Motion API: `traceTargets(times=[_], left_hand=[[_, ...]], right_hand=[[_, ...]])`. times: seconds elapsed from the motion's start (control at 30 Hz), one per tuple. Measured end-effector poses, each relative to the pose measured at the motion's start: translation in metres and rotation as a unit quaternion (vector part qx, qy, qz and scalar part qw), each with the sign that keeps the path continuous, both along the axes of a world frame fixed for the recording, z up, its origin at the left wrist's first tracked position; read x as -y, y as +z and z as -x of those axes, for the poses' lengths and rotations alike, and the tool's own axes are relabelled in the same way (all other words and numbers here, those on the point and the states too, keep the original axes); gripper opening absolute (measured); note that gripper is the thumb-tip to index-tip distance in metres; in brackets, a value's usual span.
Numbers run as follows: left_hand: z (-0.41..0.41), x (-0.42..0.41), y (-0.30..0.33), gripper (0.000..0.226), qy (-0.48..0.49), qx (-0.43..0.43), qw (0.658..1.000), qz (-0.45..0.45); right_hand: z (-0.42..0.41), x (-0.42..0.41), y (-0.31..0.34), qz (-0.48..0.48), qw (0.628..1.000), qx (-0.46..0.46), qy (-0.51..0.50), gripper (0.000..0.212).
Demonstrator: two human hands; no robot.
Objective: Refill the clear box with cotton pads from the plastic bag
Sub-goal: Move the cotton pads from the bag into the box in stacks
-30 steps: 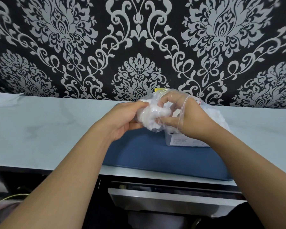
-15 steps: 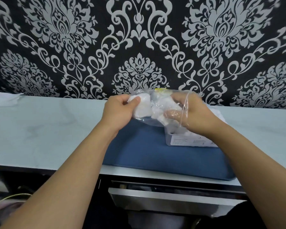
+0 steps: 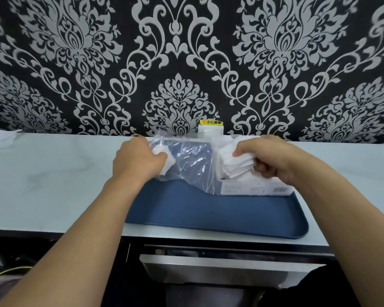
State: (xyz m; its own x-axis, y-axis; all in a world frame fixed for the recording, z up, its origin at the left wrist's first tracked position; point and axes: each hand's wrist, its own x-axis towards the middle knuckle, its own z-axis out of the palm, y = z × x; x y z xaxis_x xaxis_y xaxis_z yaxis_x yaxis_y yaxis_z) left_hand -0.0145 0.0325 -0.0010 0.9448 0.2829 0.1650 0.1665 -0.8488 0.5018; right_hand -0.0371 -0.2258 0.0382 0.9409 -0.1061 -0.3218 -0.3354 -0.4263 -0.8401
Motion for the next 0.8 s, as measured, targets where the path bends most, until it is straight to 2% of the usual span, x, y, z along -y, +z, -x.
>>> traceTargets(times=[0.03,0.1,0.17,0.23,0.3,0.4,0.53,0.63,0.8], left_hand=[[0.001,0.004,0.002,0.035,-0.002,0.021,1.000,-0.004],[0.003,0.015,0.010,0.048,-0.058,0.124,0.990,0.036],[0.008,0.034,0.020,0.039,-0.183,0.192,0.958,0.111],[0.012,0.055,0.020,0.025,-0.296,0.155,0.935,0.116],[0.010,0.069,0.010,0.028,-0.345,0.085,0.932,0.074],[0.003,0.075,0.000,0.030,-0.348,0.035,0.933,0.083],[-0.001,0.079,0.004,0.026,-0.334,0.063,0.934,0.109],[0.001,0.083,0.002,0.026,-0.350,0.035,0.933,0.074],[0.002,0.085,-0.002,0.033,-0.339,-0.006,0.939,0.059]], right_hand=[[0.000,-0.002,0.001,0.011,1.000,0.002,-0.006,0.024],[0.000,-0.007,0.004,0.040,0.999,0.015,-0.013,0.027],[0.000,-0.012,0.008,0.084,0.996,0.035,-0.015,0.031],[0.001,-0.017,0.012,0.135,0.989,0.053,-0.012,0.034],[0.003,-0.021,0.014,0.157,0.986,0.061,-0.003,0.035],[0.007,-0.018,0.014,0.153,0.986,0.062,-0.002,0.031],[0.006,-0.013,0.011,0.156,0.985,0.072,-0.009,0.028],[0.003,-0.016,0.005,0.193,0.977,0.092,0.002,0.028],[0.004,-0.012,0.003,0.174,0.983,0.055,0.021,0.029]])
